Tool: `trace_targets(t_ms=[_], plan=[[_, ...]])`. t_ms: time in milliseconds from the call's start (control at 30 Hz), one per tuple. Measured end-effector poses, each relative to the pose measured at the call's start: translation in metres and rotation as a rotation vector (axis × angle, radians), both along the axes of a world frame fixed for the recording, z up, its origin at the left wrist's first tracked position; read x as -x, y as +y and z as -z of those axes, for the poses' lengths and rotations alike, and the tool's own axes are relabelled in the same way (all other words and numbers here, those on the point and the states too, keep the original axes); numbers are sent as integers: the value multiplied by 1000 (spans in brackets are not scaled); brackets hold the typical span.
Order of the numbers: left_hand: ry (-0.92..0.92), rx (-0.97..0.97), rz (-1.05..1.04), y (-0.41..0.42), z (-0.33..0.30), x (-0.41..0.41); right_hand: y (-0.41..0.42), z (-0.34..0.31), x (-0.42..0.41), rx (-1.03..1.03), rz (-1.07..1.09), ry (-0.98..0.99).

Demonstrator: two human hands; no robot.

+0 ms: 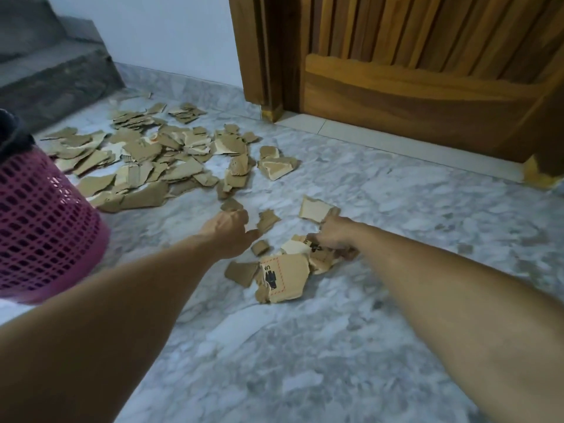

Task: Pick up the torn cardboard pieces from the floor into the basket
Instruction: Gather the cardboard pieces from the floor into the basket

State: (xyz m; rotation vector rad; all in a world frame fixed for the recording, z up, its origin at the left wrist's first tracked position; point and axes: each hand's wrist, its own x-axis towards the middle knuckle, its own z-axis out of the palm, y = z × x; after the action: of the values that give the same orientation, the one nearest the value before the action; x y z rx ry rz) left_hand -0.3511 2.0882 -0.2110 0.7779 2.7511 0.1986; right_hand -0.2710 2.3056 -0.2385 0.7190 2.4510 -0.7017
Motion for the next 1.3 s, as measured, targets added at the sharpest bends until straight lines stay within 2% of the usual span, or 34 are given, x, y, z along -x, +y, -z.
trace_targets(t_ms=[233, 467, 600, 767, 867, 967, 1100, 1200, 1300], plan=[[-82, 82, -31, 20, -7, -10, 32, 6, 19, -42, -111, 8], [-125, 69, -21, 12, -13, 33, 16, -36, 65, -26, -141, -51], [-162, 95, 74, 8, 0, 45, -3, -47, 80, -148, -365, -182], [-223, 273, 222, 8, 57, 52, -18, 10, 74, -144, -550, -217], [-261, 381, 297, 10, 88, 46, -9, 54, 64, -233, -624, -234], [-241, 414, 381, 3, 104, 28, 0, 69, 54, -269, -602, -203], [-156, 271, 213, -14, 128, 7, 5, 77, 44, -329, -570, -109], [-206, 166, 47, -19, 131, 1, 11, 77, 55, -261, -509, -102], [-230, 171, -54, -17, 121, -1, 19, 66, 69, -130, -461, -56]])
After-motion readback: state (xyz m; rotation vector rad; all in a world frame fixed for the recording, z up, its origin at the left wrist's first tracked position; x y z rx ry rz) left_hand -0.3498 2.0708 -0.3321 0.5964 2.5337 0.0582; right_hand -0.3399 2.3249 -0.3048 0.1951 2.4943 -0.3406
